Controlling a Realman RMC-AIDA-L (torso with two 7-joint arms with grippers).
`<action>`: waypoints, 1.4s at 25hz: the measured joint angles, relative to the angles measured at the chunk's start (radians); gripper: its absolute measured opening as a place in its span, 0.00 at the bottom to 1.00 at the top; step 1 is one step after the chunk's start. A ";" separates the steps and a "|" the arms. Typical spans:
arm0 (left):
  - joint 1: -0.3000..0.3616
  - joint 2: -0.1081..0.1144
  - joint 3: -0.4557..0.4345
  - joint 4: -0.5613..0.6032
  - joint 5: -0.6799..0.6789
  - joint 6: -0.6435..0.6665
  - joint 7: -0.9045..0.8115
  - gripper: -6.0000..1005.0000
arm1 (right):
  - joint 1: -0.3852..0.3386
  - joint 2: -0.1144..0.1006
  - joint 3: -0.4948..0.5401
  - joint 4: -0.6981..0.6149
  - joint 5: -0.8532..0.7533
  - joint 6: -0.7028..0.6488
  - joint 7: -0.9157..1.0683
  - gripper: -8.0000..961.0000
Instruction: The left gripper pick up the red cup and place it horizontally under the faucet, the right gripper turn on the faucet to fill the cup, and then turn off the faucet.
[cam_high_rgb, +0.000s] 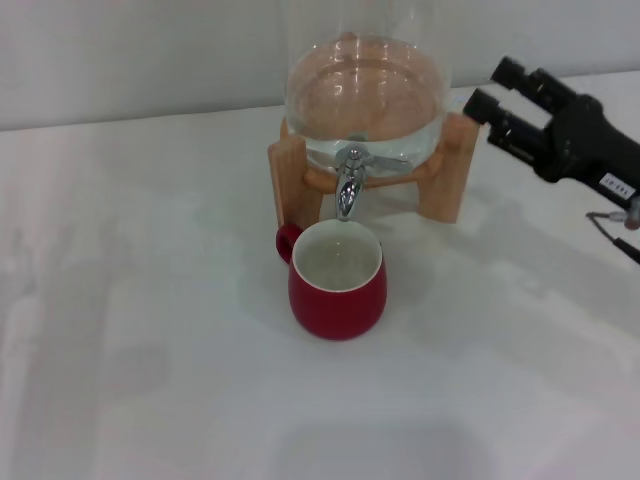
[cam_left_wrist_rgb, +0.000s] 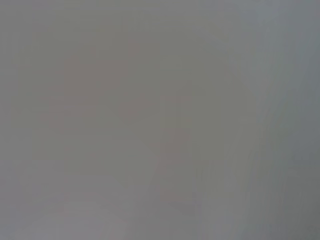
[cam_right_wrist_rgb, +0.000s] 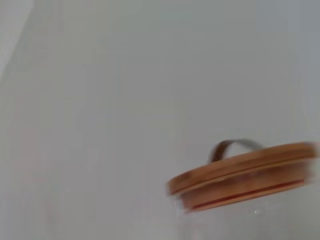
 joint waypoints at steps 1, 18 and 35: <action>0.000 0.000 0.000 0.000 -0.004 0.000 0.003 0.44 | 0.000 0.002 0.017 0.001 0.000 0.010 -0.002 0.78; 0.001 0.002 0.000 0.002 -0.108 0.002 0.051 0.44 | 0.005 0.043 0.373 -0.002 0.005 0.282 -0.185 0.78; 0.034 0.001 0.000 0.026 -0.273 0.056 0.061 0.44 | 0.007 0.047 0.499 0.034 0.097 0.306 -0.320 0.78</action>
